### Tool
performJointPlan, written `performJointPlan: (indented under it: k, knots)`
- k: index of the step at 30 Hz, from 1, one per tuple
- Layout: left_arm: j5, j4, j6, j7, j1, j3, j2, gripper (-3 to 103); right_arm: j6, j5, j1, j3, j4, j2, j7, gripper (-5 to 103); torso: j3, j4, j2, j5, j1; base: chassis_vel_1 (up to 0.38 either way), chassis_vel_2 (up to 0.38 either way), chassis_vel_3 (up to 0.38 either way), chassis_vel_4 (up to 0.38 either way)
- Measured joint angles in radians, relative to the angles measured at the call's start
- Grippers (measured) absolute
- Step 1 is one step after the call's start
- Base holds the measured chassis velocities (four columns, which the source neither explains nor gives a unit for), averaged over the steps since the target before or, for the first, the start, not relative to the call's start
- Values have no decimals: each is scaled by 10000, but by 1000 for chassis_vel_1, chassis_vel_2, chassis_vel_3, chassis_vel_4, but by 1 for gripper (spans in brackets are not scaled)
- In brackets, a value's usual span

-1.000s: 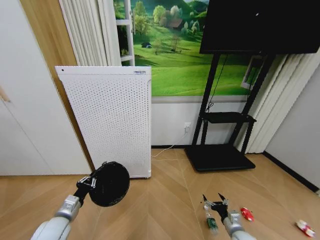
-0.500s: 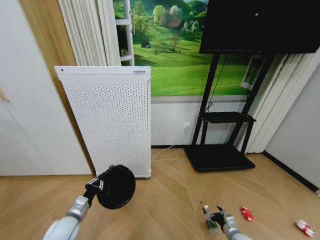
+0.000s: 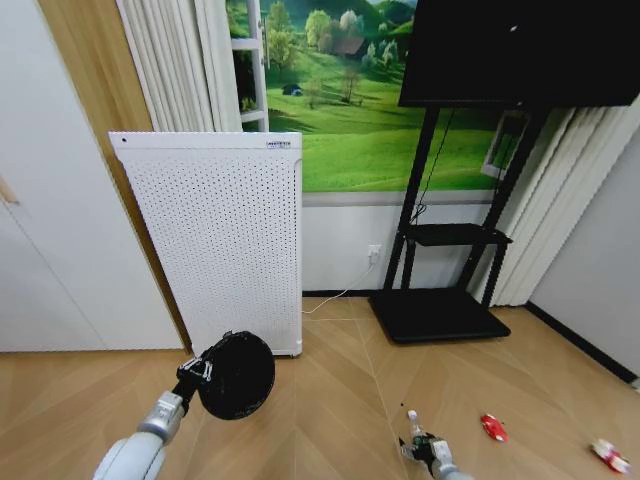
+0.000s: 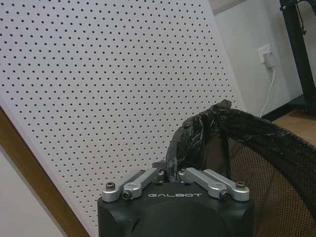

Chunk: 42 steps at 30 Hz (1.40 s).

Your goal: Pick up the trash bin and place the garbage on the floor into it.

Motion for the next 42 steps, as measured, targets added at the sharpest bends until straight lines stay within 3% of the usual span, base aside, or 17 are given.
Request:
performJointPlan:
  k: [19, 24, 34, 40, 42]
  knots:
    - [77, -20, -132, 21, 62, 99, -40, 7, 291, -1221, 909, 161, -2086, 726, -155, 101, 0, 0, 0, 0, -1, 0, 0, 0, 0]
    - [113, 22, -172, 20, 62, 138, -49, 7, 426, -1313, 916, 176, -2089, 791, -266, 80, 0, 0, 0, 0, -1, 0, 0, 0, 0]
    - [152, 97, -226, 18, 41, 197, -77, 7, 503, -1419, 888, 241, -2030, 823, -283, 53, 0, 0, 0, 0, -2, 0, 0, 0, 0]
    - [190, 231, -324, 19, 5, 267, -94, 7, 489, -1417, 782, 318, -1875, 797, -290, 25, 0, 0, 0, 0, -2, 0, 0, 0, 0]
    - [207, 264, -339, 19, -14, 294, -100, 7, 474, -1417, 730, 319, -1816, 787, -279, 25, 0, 0, 0, 1, -2, 0, 0, 0, 0]
